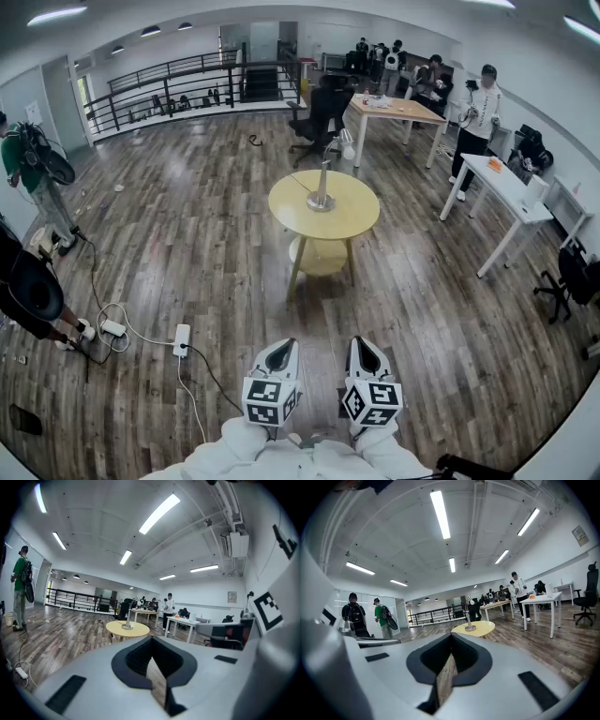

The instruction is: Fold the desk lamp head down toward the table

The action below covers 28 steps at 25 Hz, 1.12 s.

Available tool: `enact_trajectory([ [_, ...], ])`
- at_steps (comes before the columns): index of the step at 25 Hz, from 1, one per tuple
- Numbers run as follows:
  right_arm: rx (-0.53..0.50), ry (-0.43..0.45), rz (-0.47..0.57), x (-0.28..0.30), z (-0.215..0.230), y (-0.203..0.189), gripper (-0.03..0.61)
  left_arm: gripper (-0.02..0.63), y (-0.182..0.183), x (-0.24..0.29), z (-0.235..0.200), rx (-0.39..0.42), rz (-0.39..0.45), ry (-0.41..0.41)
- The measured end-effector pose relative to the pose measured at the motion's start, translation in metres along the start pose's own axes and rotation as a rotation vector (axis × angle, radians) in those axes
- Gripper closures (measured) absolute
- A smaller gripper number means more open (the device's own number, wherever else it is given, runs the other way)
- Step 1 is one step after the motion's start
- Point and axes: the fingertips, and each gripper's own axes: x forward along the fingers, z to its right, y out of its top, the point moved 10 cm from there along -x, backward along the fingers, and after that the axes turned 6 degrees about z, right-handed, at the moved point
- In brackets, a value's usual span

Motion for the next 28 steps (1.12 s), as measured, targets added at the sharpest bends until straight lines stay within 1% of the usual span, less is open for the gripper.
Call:
enact_trajectory([
  [4,0.028,0.007,-0.005,0.003,-0.003,-0.001,0.565,0.615,-0.005,0.006,-0.007,-0.011,-0.025,-0.005],
  [13,0.01,0.015,0.022,0.031,-0.005,0.012,0.565,0.615,-0.003,0.027,-0.017,-0.008,-0.031,-0.025],
  [20,0.015,0.031,0.03,0.072,0.007,0.017,0.565,0.615,0.004,0.063,-0.031,0.004,-0.045,-0.019],
  [28,0.023,0.031,0.044,0.136,0.043,0.029,0.565,0.615,0.017,0.133,-0.041,0.015,-0.036,-0.008],
])
